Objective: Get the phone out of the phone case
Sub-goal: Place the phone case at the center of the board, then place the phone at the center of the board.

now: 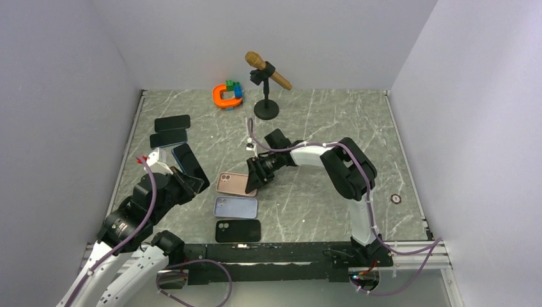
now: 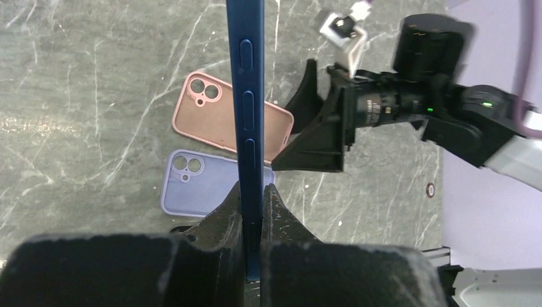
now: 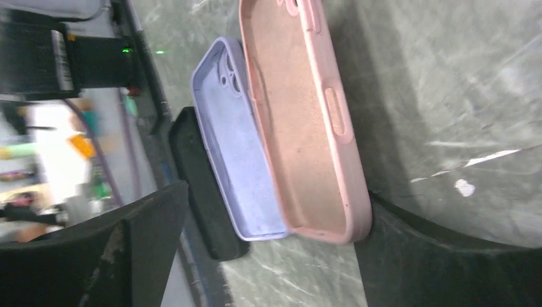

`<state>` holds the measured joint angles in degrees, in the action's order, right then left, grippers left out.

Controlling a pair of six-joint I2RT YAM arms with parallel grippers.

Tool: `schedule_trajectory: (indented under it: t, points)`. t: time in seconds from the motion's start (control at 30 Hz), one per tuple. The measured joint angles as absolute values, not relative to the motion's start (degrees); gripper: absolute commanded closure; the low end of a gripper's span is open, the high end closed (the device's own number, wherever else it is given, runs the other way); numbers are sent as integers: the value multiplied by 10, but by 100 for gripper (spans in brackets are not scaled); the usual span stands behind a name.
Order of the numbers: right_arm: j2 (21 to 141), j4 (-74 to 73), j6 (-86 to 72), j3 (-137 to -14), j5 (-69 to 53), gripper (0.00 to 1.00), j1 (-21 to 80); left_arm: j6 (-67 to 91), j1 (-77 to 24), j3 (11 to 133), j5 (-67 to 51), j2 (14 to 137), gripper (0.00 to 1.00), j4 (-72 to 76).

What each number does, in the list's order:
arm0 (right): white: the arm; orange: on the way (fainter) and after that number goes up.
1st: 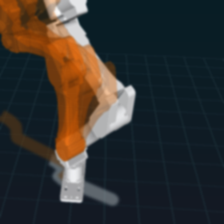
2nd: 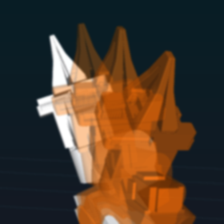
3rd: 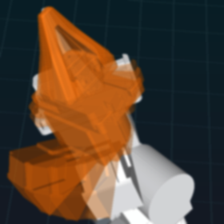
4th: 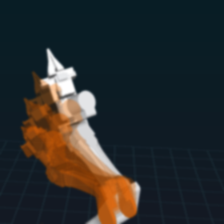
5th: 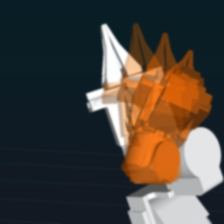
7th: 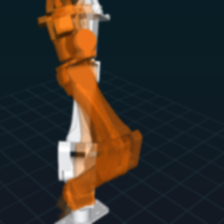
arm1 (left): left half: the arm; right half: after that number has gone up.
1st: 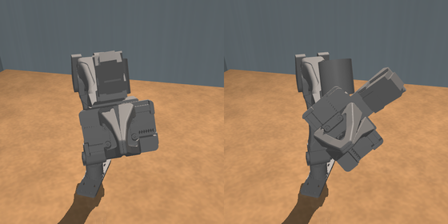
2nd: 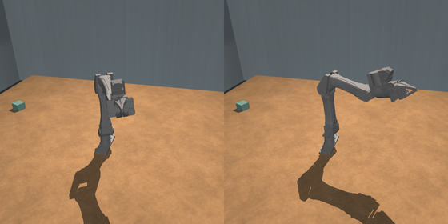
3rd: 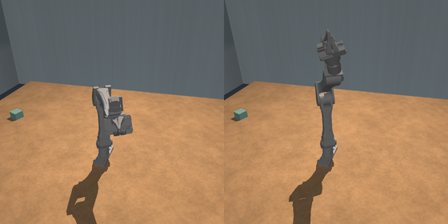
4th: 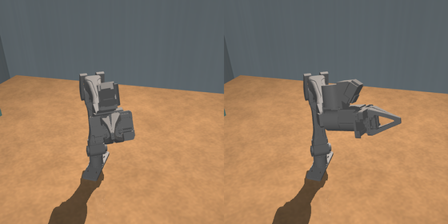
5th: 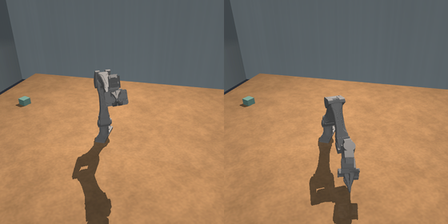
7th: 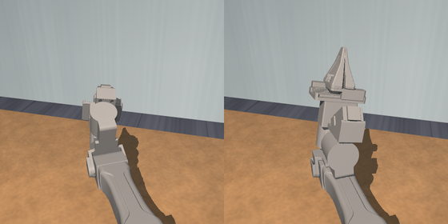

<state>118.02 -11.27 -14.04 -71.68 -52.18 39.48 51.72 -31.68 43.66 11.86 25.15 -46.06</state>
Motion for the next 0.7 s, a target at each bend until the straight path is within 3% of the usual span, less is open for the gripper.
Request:
schedule_trajectory:
  t: [0.37, 0.57, 0.7]
  points:
    - [992, -176, -197, -648, -179, 0, 420, 545, -275, 434, 121, 309, 100, -408]
    - [795, -114, -255, -500, -137, 0, 421, 623, -150, 366, 69, 340, 100, -302]
    - [706, -98, -284, -445, -126, 0, 425, 706, -10, 262, -28, 404, 100, -167]
